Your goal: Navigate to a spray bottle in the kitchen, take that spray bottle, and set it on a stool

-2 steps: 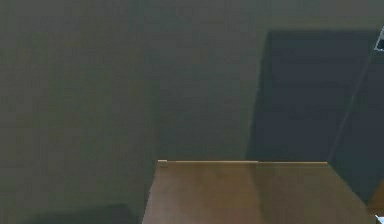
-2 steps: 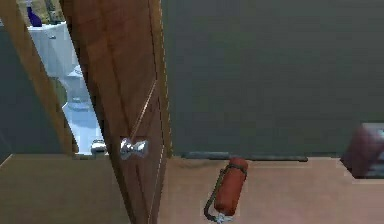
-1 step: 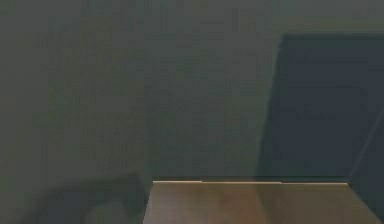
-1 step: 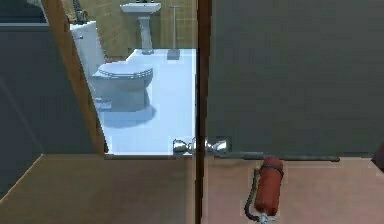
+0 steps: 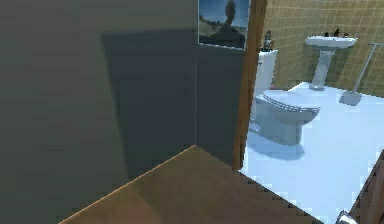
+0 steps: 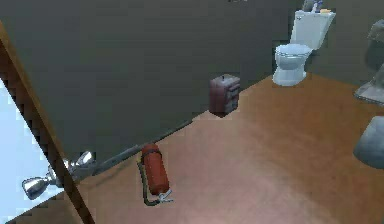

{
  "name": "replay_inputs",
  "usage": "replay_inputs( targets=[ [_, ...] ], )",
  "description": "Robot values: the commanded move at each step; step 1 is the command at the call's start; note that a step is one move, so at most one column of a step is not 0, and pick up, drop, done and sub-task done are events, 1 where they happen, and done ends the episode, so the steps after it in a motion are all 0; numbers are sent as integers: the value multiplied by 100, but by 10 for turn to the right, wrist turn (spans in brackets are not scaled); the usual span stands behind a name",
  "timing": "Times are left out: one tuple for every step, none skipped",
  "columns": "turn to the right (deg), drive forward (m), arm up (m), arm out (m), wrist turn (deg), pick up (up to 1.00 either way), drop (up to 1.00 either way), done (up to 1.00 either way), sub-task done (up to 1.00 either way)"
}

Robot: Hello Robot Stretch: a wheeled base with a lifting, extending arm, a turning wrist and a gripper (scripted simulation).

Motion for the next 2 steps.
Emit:
replay_inputs(
  targets=[
    [30,0,0,0,0,0,0,0,0],
    [0,55,0,0,0,0,0,0,0]
  ],
)
